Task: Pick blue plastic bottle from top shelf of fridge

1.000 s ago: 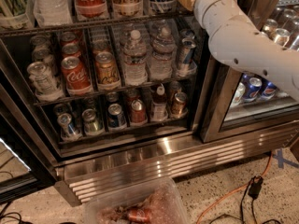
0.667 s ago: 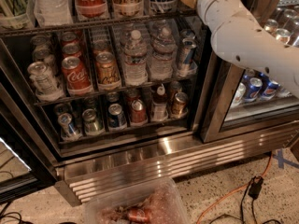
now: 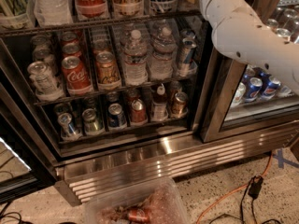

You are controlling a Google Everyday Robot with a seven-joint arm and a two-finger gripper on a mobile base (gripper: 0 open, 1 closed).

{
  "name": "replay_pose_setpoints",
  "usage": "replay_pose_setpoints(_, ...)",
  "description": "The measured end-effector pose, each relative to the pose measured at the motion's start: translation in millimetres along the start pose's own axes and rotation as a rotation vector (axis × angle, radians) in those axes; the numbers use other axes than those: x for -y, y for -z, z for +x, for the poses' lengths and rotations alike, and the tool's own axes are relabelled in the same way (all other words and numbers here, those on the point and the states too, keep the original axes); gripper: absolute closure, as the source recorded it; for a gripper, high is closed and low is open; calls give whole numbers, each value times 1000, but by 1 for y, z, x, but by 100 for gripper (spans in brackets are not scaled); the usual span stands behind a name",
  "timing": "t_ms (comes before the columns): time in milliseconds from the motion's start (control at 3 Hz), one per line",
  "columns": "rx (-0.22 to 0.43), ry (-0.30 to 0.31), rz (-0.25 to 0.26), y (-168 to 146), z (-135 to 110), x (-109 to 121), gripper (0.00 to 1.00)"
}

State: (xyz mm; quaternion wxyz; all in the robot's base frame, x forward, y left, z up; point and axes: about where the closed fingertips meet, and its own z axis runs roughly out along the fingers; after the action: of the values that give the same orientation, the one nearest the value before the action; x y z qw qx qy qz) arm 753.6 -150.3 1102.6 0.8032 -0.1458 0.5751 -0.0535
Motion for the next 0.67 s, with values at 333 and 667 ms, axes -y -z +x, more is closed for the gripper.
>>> replay_pose_setpoints(333,19,-1,3,-5,-9,5,100)
replay_pose_setpoints(667,41,-19,-18,-1,-30,-1,100)
